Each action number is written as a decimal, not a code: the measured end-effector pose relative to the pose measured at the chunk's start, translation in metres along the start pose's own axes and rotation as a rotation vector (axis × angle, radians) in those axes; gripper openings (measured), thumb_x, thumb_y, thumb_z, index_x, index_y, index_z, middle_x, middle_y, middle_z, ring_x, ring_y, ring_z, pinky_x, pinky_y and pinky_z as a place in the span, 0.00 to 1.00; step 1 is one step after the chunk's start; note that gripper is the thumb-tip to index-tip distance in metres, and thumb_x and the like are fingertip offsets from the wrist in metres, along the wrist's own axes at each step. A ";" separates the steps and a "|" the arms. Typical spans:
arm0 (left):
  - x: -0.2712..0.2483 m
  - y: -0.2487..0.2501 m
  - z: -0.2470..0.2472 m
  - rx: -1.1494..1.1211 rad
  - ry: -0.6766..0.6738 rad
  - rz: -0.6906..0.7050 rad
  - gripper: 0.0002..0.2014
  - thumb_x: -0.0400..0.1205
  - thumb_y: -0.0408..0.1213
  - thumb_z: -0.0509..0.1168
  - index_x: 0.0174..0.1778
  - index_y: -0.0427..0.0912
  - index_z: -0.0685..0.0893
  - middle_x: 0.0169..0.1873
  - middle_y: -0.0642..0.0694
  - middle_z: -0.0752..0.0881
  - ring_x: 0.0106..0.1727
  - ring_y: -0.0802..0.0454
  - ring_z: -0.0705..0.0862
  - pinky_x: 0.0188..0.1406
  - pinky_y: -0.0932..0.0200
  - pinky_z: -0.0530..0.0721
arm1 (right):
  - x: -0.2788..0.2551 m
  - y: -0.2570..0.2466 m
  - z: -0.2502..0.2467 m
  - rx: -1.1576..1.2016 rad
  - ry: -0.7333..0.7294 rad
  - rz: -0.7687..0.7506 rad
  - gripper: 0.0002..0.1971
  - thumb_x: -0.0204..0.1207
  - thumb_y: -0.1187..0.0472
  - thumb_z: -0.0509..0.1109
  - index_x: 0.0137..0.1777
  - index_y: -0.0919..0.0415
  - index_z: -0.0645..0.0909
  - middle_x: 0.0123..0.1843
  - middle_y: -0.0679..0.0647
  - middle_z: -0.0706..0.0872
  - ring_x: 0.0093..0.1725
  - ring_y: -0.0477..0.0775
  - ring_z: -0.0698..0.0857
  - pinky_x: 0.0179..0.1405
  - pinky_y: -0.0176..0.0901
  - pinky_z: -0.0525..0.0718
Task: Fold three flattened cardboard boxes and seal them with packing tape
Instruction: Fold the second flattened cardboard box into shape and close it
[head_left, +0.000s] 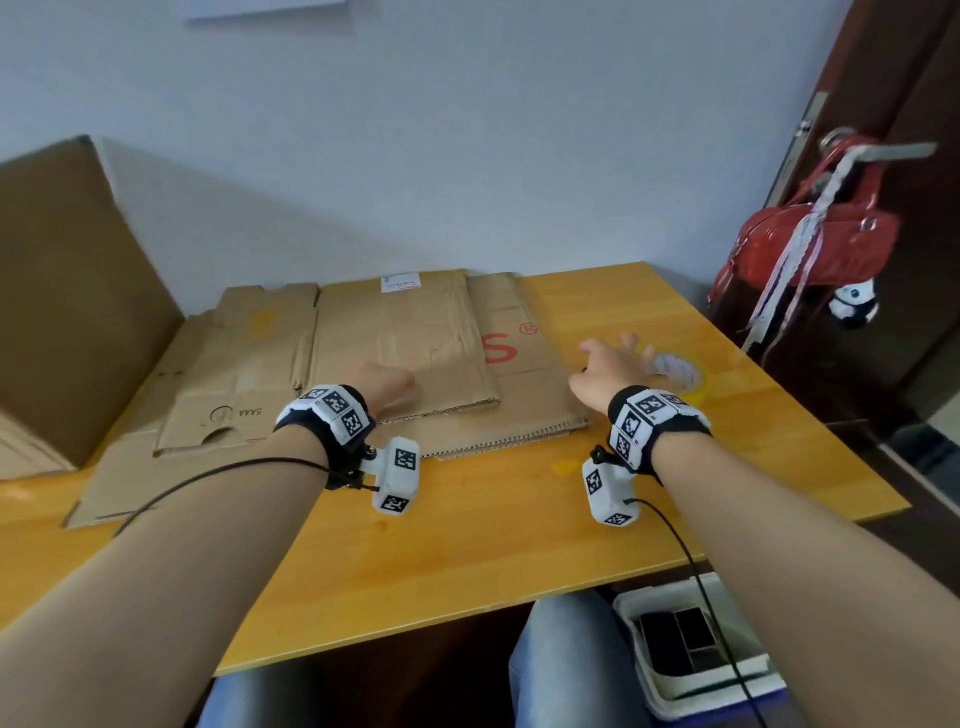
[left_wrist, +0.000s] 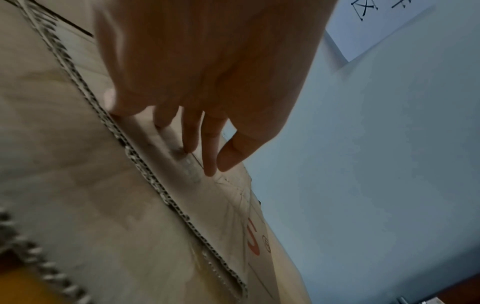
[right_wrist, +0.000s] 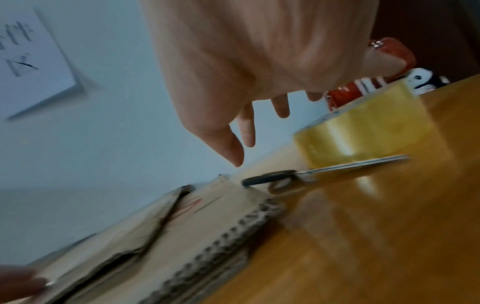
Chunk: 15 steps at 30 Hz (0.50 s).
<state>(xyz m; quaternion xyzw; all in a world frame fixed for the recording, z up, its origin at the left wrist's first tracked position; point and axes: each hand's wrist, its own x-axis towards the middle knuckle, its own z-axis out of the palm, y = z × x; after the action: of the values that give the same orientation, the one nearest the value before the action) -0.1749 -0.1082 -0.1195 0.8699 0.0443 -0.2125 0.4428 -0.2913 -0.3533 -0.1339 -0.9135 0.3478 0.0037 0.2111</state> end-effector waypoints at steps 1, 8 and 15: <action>-0.004 -0.004 -0.003 0.011 -0.001 0.004 0.10 0.84 0.33 0.67 0.57 0.31 0.82 0.57 0.36 0.81 0.45 0.46 0.79 0.49 0.51 0.77 | -0.008 -0.011 -0.002 0.040 -0.011 -0.057 0.26 0.78 0.55 0.67 0.76 0.41 0.73 0.85 0.56 0.57 0.84 0.69 0.52 0.79 0.75 0.61; -0.026 -0.051 -0.035 -0.264 -0.175 0.064 0.12 0.86 0.30 0.62 0.59 0.42 0.88 0.68 0.43 0.84 0.73 0.47 0.78 0.78 0.45 0.74 | -0.059 -0.078 0.014 0.862 -0.274 -0.199 0.13 0.84 0.64 0.67 0.67 0.56 0.84 0.69 0.56 0.85 0.63 0.55 0.86 0.65 0.48 0.84; -0.038 -0.106 -0.076 -0.715 -0.061 -0.093 0.10 0.86 0.25 0.61 0.60 0.32 0.82 0.57 0.38 0.86 0.55 0.45 0.88 0.42 0.52 0.88 | -0.084 -0.123 0.077 1.217 -0.595 -0.037 0.11 0.86 0.60 0.67 0.65 0.61 0.81 0.53 0.59 0.92 0.52 0.64 0.92 0.54 0.53 0.89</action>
<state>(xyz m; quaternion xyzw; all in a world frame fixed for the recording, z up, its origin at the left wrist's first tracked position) -0.2122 0.0200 -0.1446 0.6505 0.1423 -0.2295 0.7099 -0.2661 -0.1875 -0.1441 -0.5975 0.1994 0.0550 0.7747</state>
